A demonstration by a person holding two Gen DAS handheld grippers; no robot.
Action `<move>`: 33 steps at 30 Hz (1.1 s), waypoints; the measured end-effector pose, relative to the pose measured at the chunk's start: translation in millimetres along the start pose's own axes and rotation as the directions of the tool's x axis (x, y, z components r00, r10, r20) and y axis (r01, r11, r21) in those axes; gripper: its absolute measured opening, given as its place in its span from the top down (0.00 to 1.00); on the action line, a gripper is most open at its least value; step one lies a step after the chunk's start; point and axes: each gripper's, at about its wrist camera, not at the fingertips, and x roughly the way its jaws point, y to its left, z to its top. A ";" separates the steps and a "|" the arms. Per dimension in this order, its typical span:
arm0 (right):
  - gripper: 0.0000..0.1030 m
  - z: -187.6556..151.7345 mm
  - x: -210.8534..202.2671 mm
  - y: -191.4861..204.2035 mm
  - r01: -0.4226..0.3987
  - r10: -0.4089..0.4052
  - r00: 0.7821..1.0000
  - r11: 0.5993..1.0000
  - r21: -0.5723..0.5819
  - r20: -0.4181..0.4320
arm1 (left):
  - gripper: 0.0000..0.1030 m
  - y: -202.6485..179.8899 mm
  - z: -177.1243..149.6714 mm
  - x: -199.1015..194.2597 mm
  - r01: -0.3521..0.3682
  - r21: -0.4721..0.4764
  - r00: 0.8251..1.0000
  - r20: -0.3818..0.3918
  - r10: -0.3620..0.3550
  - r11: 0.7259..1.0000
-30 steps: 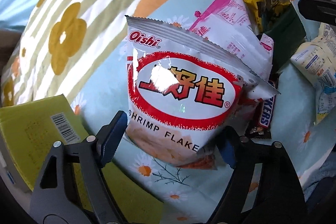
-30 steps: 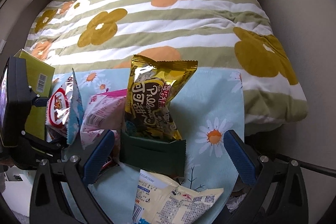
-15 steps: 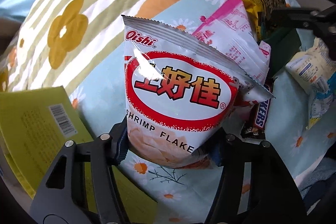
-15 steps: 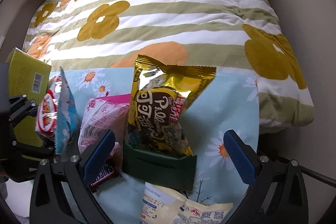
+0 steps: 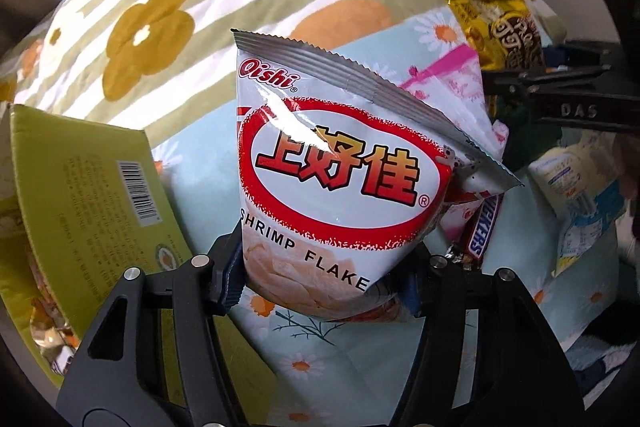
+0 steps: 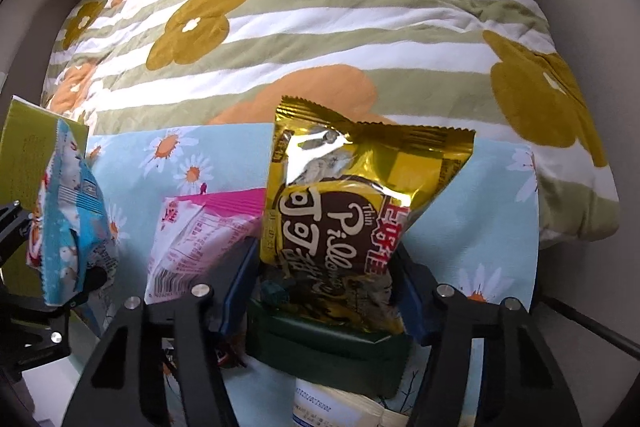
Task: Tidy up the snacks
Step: 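Grasp the Oishi bag with the left tool while the right tool grasps the gold Pillows bag, then carry both bags over the yellow box and open both tools to drop them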
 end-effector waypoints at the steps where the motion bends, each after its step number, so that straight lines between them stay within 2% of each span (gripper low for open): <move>1: 0.47 -0.6 -0.6 0.7 -0.002 0.002 1.000 1.000 0.000 0.004 | 0.45 0.4 -0.3 -2.2 0.001 -0.007 1.000 0.008 -0.001 1.000; 7: 0.51 -4.6 -13.3 -2.3 -0.023 0.021 0.997 0.999 0.029 0.069 | 0.45 7.5 -0.5 -20.0 0.057 -0.088 0.998 0.046 -0.053 0.994; 14: 0.51 -8.7 -46.9 -4.1 -0.053 0.043 0.985 0.997 0.051 0.170 | 0.45 10.1 -1.8 -48.3 0.045 -0.134 0.993 0.117 -0.029 0.990; 21: 0.51 -16.4 -92.1 11.0 -0.073 0.071 0.969 0.997 -0.002 0.238 | 0.45 14.1 -12.0 -89.6 0.035 -0.188 0.978 0.210 0.005 0.982; 27: 0.51 -20.7 -145.0 47.4 -0.098 0.129 0.948 0.988 -0.117 0.291 | 0.45 31.3 -34.0 -134.4 0.034 -0.280 0.955 0.292 0.052 0.959; 33: 0.51 -19.5 -184.7 109.4 -0.117 0.202 0.922 0.959 -0.260 0.331 | 0.45 74.3 -63.7 -173.0 0.024 -0.371 0.928 0.353 0.117 0.928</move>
